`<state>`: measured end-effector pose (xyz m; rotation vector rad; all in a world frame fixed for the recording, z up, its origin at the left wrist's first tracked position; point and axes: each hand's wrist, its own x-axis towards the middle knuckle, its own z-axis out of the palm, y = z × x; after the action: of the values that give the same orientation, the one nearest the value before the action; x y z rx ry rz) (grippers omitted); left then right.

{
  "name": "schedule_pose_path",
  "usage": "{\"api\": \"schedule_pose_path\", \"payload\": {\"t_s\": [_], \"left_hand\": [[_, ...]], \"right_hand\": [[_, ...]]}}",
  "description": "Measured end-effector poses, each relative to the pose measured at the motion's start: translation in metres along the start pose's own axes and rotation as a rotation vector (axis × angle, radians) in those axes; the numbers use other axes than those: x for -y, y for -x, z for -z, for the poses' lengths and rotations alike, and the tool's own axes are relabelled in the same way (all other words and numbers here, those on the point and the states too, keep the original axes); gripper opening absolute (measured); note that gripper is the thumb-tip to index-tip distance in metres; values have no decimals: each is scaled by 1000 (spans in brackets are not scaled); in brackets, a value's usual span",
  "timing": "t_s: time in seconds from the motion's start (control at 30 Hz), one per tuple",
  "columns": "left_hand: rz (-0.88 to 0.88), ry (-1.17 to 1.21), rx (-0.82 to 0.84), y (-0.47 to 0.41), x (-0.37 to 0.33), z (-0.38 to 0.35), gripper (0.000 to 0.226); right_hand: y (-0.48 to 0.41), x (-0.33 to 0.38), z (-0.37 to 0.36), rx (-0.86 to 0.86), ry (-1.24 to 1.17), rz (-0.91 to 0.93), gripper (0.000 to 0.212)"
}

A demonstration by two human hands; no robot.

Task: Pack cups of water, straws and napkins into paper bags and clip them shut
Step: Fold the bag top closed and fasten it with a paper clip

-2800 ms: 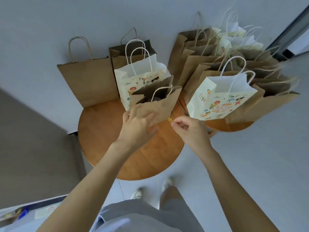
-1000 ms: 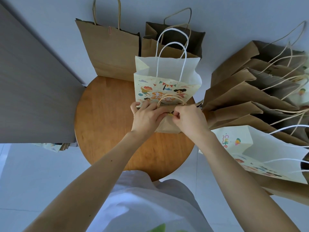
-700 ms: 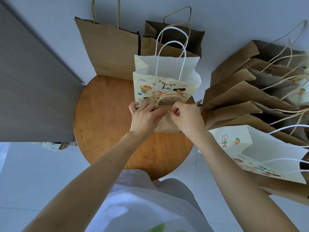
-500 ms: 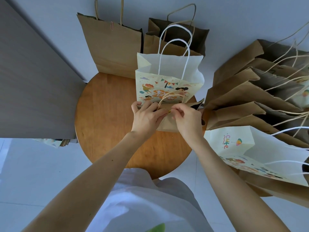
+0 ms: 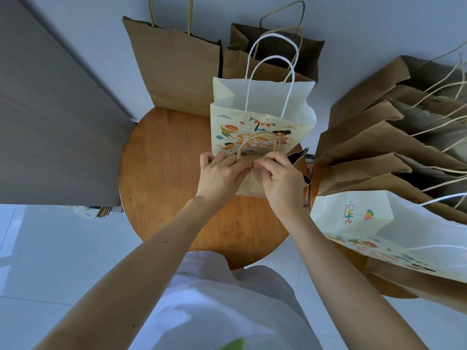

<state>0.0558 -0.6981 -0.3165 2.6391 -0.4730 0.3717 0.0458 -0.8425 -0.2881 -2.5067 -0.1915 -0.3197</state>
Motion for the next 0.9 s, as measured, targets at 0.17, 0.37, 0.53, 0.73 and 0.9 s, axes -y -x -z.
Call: {"api": "schedule_pose_path", "payload": {"t_s": [0.17, 0.37, 0.53, 0.73, 0.9], "left_hand": [[49, 53, 12, -1, -2, 1, 24], [37, 71, 36, -6, 4, 0, 24], [-7, 55, 28, -9, 1, -1, 23], [-128, 94, -64, -11, 12, 9, 13], [-19, 149, 61, -10, 16, 23, 26]], "right_hand": [[1, 0, -6, 2, 35, 15, 14], [0, 2, -8, 95, 90, -21, 13], [-2, 3, -3, 137, 196, -34, 17], [12, -16, 32, -25, 80, 44, 13], [4, -40, 52, 63, 283, -95, 44]]}}
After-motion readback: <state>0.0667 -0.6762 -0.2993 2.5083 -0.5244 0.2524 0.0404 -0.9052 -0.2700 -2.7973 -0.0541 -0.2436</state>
